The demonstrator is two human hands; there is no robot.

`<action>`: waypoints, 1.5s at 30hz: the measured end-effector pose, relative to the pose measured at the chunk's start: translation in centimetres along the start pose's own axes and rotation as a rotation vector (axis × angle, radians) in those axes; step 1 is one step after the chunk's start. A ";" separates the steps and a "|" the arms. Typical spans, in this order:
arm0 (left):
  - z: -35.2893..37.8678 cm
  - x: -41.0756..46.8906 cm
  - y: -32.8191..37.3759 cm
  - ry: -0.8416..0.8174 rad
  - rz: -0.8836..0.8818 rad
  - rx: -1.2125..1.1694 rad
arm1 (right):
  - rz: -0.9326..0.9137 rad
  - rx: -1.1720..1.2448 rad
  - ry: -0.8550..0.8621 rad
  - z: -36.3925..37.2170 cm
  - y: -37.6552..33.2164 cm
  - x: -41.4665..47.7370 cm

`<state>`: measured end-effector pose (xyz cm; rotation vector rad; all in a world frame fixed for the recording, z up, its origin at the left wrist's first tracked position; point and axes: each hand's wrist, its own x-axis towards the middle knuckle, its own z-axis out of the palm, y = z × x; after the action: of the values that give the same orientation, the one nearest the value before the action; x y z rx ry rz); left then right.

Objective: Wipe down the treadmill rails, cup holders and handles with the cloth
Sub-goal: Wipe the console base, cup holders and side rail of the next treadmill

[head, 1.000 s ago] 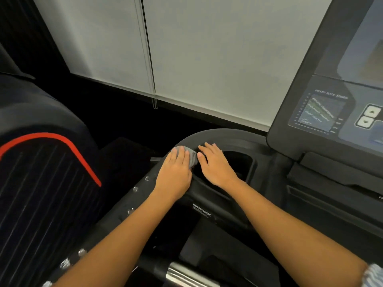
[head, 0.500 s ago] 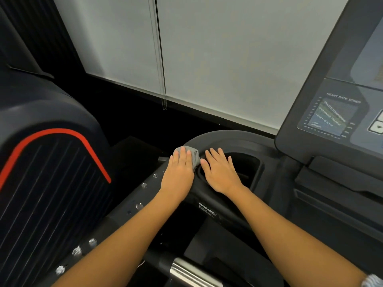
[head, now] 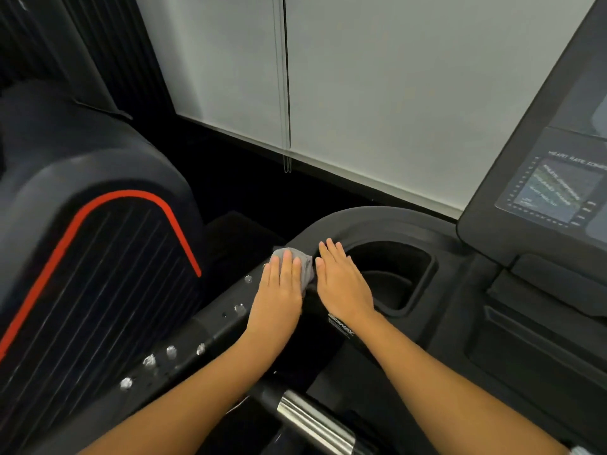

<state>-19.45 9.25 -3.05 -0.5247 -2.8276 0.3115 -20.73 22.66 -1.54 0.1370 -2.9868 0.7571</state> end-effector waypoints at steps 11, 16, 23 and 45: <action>-1.2 -1.1 -0.2 -0.015 -0.198 -0.045 | -0.006 0.041 0.031 -0.1 -0.1 -0.5; -1.3 -2.3 -1.7 0.041 -0.173 -0.046 | -0.012 0.060 0.018 -0.1 0.1 -0.6; -1.2 -3.8 -1.2 0.050 -0.248 -0.057 | 0.011 0.152 0.017 -0.3 0.0 -0.7; -1.8 -4.7 -3.9 -0.046 -0.353 -0.141 | 0.007 0.110 0.022 -0.1 0.2 -0.8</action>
<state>-15.98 4.23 -1.27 -0.0381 -2.9289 0.0576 -19.97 22.92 -1.65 0.1228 -2.9260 0.9182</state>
